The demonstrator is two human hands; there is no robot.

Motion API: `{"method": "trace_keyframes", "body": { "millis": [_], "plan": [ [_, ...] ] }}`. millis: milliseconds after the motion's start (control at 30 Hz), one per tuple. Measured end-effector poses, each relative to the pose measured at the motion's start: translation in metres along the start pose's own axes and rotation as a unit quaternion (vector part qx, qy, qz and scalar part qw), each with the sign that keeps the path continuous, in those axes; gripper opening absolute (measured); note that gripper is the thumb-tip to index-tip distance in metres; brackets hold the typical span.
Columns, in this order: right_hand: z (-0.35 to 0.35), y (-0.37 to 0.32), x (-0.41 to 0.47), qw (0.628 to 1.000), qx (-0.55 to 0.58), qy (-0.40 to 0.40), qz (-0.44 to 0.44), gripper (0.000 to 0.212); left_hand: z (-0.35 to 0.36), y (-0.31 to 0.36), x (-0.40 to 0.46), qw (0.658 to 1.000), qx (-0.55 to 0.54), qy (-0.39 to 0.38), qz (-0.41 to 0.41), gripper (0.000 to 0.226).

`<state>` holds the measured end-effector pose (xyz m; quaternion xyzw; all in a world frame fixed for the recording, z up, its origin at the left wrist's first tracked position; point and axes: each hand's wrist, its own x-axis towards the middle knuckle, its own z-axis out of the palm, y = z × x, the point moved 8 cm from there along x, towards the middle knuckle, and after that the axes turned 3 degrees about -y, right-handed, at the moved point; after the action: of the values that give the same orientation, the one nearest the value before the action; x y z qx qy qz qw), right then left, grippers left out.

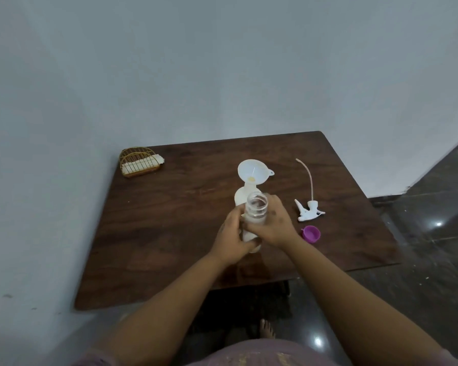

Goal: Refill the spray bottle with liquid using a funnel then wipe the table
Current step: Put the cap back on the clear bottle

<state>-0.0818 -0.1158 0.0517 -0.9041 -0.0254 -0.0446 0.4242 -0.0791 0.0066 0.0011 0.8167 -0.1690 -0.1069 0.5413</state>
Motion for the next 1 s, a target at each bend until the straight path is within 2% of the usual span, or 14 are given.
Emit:
{"method": "trace_keyframes", "body": {
  "millis": [67,167,300,400,467,567,667,800,900,967,1000],
  "plan": [
    [0.019,-0.006,-0.006,0.999,0.038,-0.017,-0.018,0.069,-0.011,-0.003,-0.005,0.999,-0.025,0.037,-0.009,0.059],
    [0.028,0.002,-0.010,0.996,0.059,-0.058,-0.017,0.084,-0.025,-0.009,-0.010,0.998,-0.009,0.048,-0.026,0.054],
    [0.004,0.065,-0.008,0.990,-0.082,-0.061,0.096,0.073,-0.046,-0.022,-0.008,0.996,-0.009,0.076,-0.052,0.053],
    [-0.026,0.123,-0.024,0.957,-0.198,-0.029,0.211,0.069,-0.058,-0.026,-0.003,0.992,0.021,0.099,-0.080,0.054],
    [-0.037,0.154,-0.038,0.939,-0.222,-0.017,0.264,0.072,-0.064,-0.030,0.000,0.990,0.032,0.106,-0.092,0.059],
    [-0.035,0.179,-0.045,0.929,-0.235,-0.050,0.282,0.071,-0.069,-0.033,-0.001,0.987,0.042,0.117,-0.101,0.075],
    [-0.027,0.192,-0.047,0.923,-0.233,-0.068,0.299,0.062,-0.073,-0.038,-0.002,0.986,0.043,0.129,-0.102,0.082],
    [-0.023,0.187,-0.042,0.931,-0.230,-0.020,0.282,0.046,-0.073,-0.039,0.001,0.987,0.045,0.119,-0.100,0.085],
    [-0.027,0.169,-0.038,0.943,-0.215,0.032,0.253,0.044,-0.072,-0.040,0.000,0.987,0.039,0.118,-0.102,0.088],
    [-0.030,0.154,-0.039,0.953,-0.132,0.082,0.259,0.044,-0.073,-0.038,0.000,0.987,0.033,0.127,-0.096,0.083],
    [-0.030,0.148,-0.041,0.952,-0.053,0.111,0.281,0.043,-0.074,-0.035,0.001,0.986,0.030,0.134,-0.091,0.080]
  ]
}}
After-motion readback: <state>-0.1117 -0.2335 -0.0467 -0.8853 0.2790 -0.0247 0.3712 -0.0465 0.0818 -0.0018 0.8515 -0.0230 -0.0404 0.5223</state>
